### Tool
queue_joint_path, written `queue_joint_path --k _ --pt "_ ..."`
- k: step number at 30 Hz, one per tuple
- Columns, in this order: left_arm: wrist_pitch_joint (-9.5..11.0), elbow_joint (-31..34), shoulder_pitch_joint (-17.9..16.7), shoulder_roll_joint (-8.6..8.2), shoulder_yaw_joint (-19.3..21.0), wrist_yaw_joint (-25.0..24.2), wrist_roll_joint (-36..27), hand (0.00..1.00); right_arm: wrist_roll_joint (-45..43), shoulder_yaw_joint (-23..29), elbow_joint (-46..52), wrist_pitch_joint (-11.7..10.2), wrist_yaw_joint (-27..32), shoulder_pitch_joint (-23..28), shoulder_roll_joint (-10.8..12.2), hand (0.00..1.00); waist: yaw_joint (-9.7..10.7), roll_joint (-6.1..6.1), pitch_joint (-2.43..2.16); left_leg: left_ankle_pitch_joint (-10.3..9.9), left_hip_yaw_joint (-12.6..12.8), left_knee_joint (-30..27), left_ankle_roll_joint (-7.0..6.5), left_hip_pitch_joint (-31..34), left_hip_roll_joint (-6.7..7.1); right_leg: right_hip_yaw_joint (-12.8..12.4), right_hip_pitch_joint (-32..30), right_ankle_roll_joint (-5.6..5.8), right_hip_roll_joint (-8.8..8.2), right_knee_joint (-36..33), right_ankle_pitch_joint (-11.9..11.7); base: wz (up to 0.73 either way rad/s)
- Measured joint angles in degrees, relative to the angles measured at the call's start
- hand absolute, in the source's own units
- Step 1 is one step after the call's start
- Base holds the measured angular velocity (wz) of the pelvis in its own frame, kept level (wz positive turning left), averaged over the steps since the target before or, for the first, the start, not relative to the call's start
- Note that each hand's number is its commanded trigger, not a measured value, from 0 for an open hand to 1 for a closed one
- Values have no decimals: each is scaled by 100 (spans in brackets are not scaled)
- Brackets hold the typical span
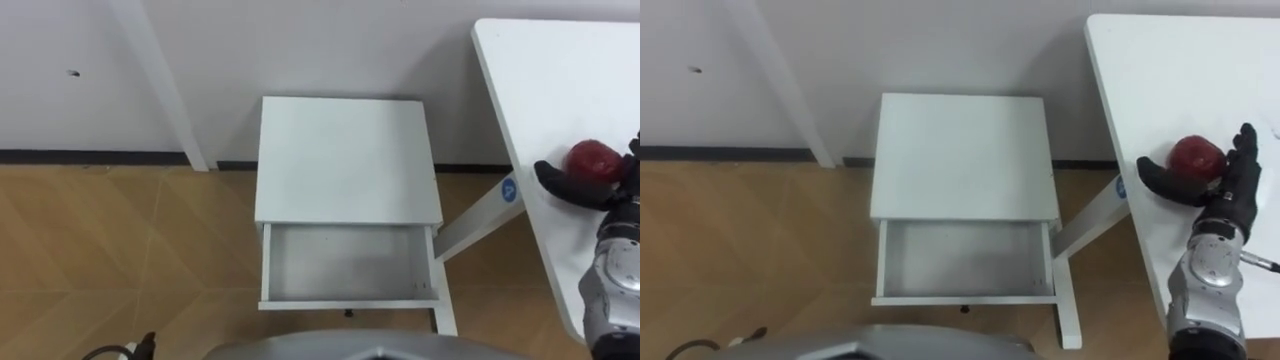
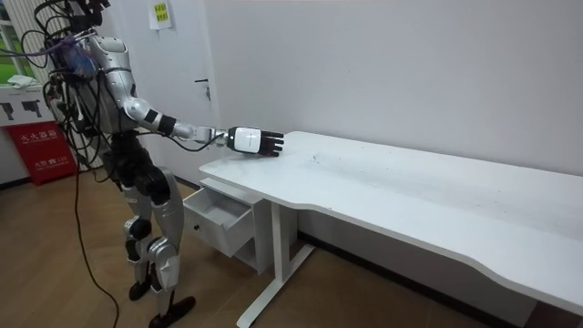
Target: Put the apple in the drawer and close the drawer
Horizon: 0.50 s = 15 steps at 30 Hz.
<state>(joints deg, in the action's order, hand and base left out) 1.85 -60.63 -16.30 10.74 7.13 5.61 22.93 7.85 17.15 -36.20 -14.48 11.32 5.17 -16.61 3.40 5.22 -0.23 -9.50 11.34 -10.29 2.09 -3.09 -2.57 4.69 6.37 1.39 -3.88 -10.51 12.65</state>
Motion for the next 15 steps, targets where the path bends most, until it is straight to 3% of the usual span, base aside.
queue_joint_path --k 3,4,5,10,15 --pt "9 2 -8 10 132 -12 29 0 -380 7 -145 -49 -25 -13 -44 0 -6 -2 -16 -5 -6 -21 -7 32 0 19 5 6 -2 87 -15 0" --pt "9 2 -8 12 154 -13 28 0 -423 7 -147 -48 -28 -13 -50 35 -4 -3 -16 -6 -6 -23 -7 35 1 20 4 7 -2 92 -18 0" --pt "9 2 -16 33 165 -12 27 0 -489 7 -171 -52 -29 -15 -55 100 -7 2 -19 -8 -6 -27 -11 35 2 19 5 9 -4 91 -19 0" --pt "9 2 -10 101 165 1 25 0 -749 25 -328 -72 9 -75 -126 100 -31 8 -20 -11 16 -32 -16 34 2 6 11 18 -5 79 -46 -1" --pt "6 1 -5 103 167 1 26 0 -818 218 -688 26 75 -238 -420 100 -83 -22 -21 -37 18 -34 -21 -47 -11 26 96 22 3 83 -55 0"
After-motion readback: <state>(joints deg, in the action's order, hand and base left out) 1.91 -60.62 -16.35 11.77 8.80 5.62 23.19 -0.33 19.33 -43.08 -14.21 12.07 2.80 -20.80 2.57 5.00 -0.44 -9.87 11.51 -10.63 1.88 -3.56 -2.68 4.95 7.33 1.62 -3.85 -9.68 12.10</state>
